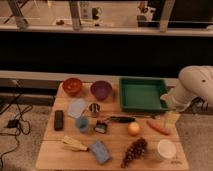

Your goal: Place eraser in paper cup

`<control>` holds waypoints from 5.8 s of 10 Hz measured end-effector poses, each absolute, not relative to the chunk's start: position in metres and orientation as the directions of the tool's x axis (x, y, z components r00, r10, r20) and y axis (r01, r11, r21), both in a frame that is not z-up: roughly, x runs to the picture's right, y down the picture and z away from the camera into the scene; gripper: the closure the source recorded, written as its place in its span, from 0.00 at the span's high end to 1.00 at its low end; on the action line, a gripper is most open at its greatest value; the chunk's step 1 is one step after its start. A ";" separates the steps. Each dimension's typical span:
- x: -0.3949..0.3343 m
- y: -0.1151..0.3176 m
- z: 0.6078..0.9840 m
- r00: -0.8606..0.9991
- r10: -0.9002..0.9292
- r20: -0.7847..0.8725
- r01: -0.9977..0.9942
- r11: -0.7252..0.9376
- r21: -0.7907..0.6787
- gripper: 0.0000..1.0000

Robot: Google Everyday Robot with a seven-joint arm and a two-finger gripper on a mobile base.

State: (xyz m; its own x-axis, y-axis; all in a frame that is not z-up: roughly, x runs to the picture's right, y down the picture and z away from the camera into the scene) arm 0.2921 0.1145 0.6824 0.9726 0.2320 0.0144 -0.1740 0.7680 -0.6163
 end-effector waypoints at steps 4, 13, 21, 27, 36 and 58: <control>0.292 0.115 0.682 0.973 0.232 0.014 -0.174 0.768 -0.616 0.94; 0.292 0.115 0.682 0.973 0.232 0.014 -0.174 0.768 -0.616 0.94; 0.292 0.114 0.682 0.973 0.232 0.014 -0.174 0.768 -0.616 0.94; 0.292 0.113 0.681 0.973 0.231 0.014 -0.174 0.770 -0.614 0.94; 0.263 0.125 0.672 0.979 0.193 0.060 -0.113 0.769 -0.629 0.94; -0.051 0.200 0.635 0.850 0.290 0.439 0.150 0.666 -0.731 0.94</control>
State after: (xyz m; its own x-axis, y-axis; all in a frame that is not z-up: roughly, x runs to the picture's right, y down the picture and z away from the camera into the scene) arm -0.0515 0.1997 0.6354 0.8504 0.2903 0.4387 0.1497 0.6659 -0.7308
